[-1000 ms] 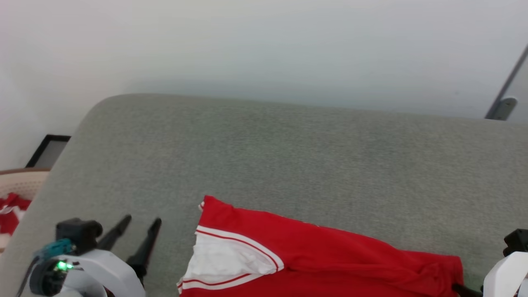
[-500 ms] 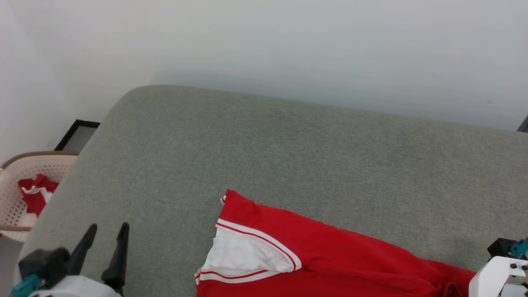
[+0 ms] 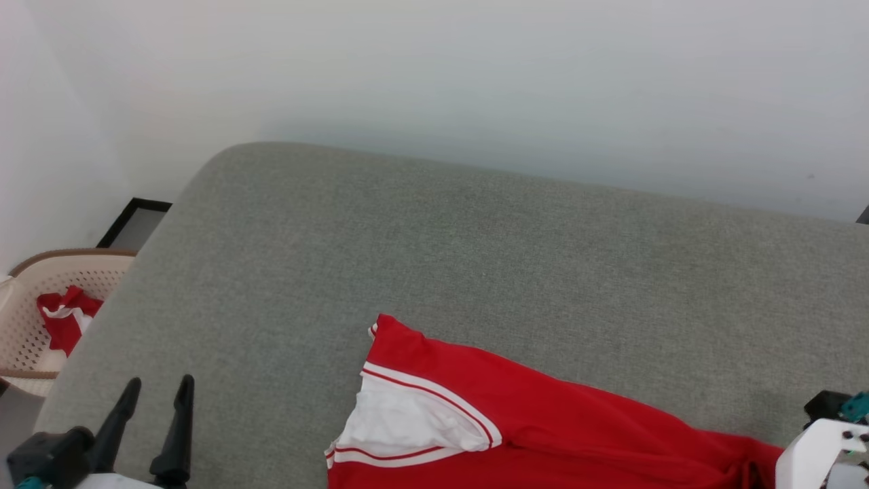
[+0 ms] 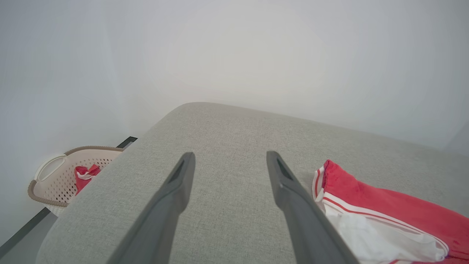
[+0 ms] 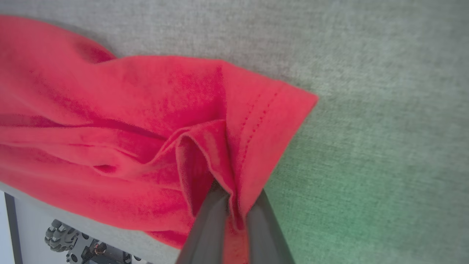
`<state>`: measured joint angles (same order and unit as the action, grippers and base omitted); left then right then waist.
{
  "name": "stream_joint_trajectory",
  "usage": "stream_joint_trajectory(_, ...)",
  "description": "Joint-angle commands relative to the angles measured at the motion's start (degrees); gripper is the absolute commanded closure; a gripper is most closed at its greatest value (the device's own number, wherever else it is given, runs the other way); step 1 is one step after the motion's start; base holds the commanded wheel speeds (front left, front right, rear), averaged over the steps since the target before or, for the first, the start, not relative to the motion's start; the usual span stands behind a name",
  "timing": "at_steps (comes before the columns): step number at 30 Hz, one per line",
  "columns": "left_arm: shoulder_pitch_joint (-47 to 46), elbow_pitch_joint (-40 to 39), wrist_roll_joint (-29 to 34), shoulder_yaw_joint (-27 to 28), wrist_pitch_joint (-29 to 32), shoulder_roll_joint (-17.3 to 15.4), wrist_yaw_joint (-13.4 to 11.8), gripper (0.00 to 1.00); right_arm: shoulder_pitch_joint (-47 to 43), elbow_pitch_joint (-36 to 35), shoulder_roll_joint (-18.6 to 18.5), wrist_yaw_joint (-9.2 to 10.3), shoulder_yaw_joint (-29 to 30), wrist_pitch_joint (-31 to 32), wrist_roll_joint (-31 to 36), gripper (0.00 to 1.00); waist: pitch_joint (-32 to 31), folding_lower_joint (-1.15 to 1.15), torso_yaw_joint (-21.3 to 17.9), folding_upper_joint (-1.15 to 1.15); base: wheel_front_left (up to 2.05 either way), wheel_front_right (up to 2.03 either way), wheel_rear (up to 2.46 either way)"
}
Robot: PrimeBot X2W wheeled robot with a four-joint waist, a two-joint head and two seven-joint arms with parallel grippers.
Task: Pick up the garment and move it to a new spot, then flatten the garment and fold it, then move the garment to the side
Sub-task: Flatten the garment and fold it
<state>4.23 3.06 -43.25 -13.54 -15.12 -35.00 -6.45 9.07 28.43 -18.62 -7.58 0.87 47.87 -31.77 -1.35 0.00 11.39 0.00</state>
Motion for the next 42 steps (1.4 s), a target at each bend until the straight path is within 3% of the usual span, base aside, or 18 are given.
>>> stream_joint_trajectory(1,0.7,0.0,0.5,0.7,0.0,0.4,0.5,0.0,0.5,1.0,-1.0,0.21,0.5,-0.5,0.0,1.0,0.2,0.0,-0.3,0.0,0.0,0.0,0.0)
stream_joint_trajectory(13,0.8,0.2,2.6,3.0,0.0,1.8,2.4,0.0,1.9,3.4,-6.5,0.16,7.3,-1.8,0.9,1.0,1.0,0.0,-2.8,0.0,0.0,0.0,0.0)
stream_joint_trajectory(18,0.3,0.6,3.0,3.3,0.0,2.2,2.8,0.0,2.6,4.0,-7.5,0.15,8.7,-1.6,1.8,1.0,1.2,0.0,-3.8,0.0,0.0,0.0,0.0)
stream_joint_trajectory(22,0.7,0.8,3.2,3.6,0.0,2.2,3.1,0.0,2.1,0.4,-6.9,0.15,7.4,0.1,0.3,1.0,0.9,0.0,-4.4,0.0,0.0,0.0,0.0)
stream_joint_trajectory(28,1.6,0.8,3.1,3.9,0.0,2.2,3.3,0.0,-0.5,-11.3,-5.0,0.14,3.7,4.0,-5.2,1.0,0.1,0.0,-4.9,0.0,0.0,0.0,0.0)
stream_joint_trajectory(34,1.6,0.3,3.4,3.7,0.1,2.5,3.1,0.0,-1.9,-23.8,0.0,0.14,-2.0,7.8,-7.2,1.0,-0.4,0.0,-4.3,0.0,0.0,0.0,0.0)
stream_joint_trajectory(38,0.8,0.4,3.5,3.0,0.2,2.6,3.5,0.0,-0.2,-25.9,4.0,0.14,-6.3,7.9,-7.3,1.0,-0.6,0.0,-3.0,0.0,0.0,0.0,0.0)
stream_joint_trajectory(42,0.1,0.9,3.5,2.2,0.3,3.0,3.8,0.0,1.9,-23.0,8.4,0.14,-10.3,5.8,-5.8,1.0,-0.8,0.0,-1.2,0.0,0.0,0.0,0.0)
